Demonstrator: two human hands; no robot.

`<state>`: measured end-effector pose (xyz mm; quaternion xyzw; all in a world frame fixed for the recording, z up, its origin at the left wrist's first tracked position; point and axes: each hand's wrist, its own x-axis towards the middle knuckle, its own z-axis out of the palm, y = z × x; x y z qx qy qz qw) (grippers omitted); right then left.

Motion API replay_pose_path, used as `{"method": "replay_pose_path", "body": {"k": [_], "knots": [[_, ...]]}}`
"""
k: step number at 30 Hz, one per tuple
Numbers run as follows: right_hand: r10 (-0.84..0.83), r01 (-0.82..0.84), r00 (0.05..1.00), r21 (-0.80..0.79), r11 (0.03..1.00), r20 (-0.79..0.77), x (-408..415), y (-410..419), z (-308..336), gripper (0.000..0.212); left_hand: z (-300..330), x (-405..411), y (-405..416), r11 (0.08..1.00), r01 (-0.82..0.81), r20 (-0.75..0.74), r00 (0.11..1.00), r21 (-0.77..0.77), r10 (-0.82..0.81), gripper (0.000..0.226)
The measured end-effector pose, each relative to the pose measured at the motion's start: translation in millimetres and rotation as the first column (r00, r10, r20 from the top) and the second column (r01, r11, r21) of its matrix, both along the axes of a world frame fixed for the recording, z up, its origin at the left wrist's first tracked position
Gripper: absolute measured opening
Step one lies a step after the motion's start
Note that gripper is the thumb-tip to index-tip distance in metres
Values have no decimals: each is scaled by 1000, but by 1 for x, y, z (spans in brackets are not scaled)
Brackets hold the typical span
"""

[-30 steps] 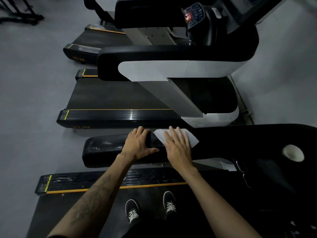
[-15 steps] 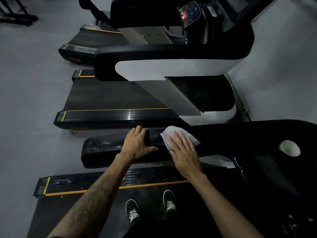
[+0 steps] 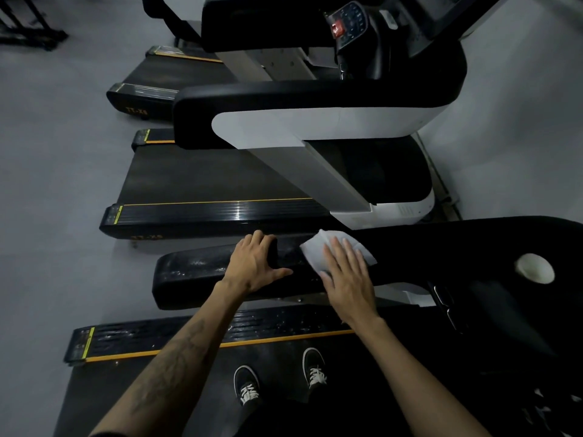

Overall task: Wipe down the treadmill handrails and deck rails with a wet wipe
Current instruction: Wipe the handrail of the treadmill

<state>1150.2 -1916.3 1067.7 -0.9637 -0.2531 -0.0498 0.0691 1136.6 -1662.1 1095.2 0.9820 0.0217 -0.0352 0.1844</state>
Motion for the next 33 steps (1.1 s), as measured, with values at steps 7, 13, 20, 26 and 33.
{"method": "replay_pose_path", "body": {"k": [7, 13, 20, 26, 33], "knots": [[74, -73, 997, -49, 996, 16, -19, 45, -8, 70, 0, -14, 25, 989, 147, 19, 989, 32, -148, 93], [9, -9, 1000, -8, 1000, 11, -18, 20, -6, 64, -4, -35, 62, 993, 37, -45, 998, 113, -32, 100], [53, -54, 998, -3, 999, -24, -29, 70, -8, 65, -1, -39, 69, 998, -4, -64, 998, 63, 8, 98], [-97, 98, 995, 63, 993, -21, -24, 52, -8, 64, 0, -40, 68, 999, -18, -35, 999, 42, 19, 95], [101, -101, 995, 1, 995, -5, -36, 68, -15, 65, -4, -41, 68, 999, -15, 5, 1000, 42, 15, 93]]}}
